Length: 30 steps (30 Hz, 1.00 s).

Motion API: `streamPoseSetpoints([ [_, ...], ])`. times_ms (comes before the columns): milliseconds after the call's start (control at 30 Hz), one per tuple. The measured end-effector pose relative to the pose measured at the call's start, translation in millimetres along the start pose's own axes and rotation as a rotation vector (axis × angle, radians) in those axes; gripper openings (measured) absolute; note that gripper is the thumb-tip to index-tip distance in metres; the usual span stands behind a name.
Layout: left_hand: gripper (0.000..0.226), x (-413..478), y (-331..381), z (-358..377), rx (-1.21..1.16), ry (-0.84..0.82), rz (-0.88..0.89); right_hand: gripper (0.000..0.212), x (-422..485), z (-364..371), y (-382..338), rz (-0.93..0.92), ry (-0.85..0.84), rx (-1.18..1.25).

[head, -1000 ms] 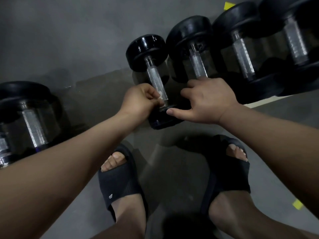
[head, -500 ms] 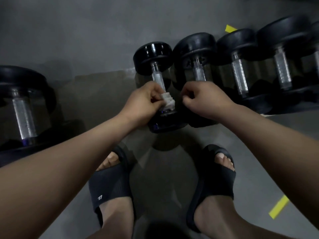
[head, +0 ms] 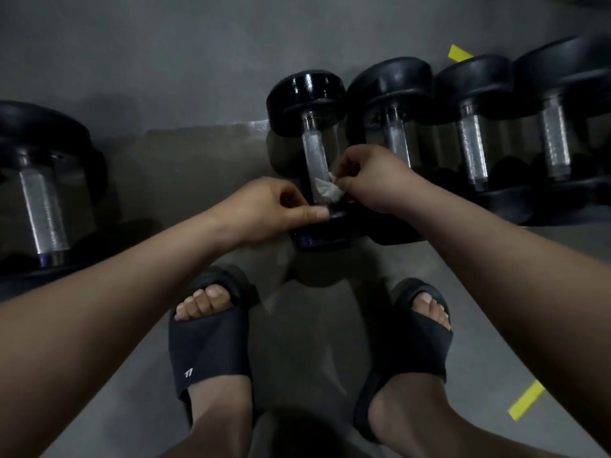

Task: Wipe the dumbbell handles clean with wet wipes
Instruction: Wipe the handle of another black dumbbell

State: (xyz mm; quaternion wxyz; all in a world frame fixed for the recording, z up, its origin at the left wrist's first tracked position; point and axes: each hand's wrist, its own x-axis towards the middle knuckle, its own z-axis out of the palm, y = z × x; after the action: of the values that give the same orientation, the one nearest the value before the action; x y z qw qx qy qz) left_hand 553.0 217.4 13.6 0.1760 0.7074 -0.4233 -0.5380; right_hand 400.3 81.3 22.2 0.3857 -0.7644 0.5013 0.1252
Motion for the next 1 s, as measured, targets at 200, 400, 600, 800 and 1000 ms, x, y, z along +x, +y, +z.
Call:
streamPoseSetpoints([
  [200, 0.042, -0.1, 3.3, 7.8, 0.006, 0.007, -0.022, 0.016, -6.0, -5.3, -3.7, 0.065, -0.103, 0.066],
  [400, 0.043, 0.1, 2.2, 11.9, 0.006, 0.04, -0.042, 0.012, -9.9, 0.0, -11.8, 0.19, -0.106, 0.182],
  [600, 0.043, 2.2, 3.0, 9.2, 0.018, 0.022, -0.028, 0.021, -5.4, 4.3, -3.4, 0.305, -0.158, 0.553],
  [800, 0.042, 5.4, 3.4, 8.4, 0.025, 0.006, -0.025, 0.026, 0.2, -0.8, -4.4, 0.294, -0.254, 0.463],
  [1000, 0.042, 7.0, 2.0, 9.7, -0.003, -0.008, -0.032, 0.033, 12.1, 4.1, -16.0, 0.273, -0.104, 0.618],
])
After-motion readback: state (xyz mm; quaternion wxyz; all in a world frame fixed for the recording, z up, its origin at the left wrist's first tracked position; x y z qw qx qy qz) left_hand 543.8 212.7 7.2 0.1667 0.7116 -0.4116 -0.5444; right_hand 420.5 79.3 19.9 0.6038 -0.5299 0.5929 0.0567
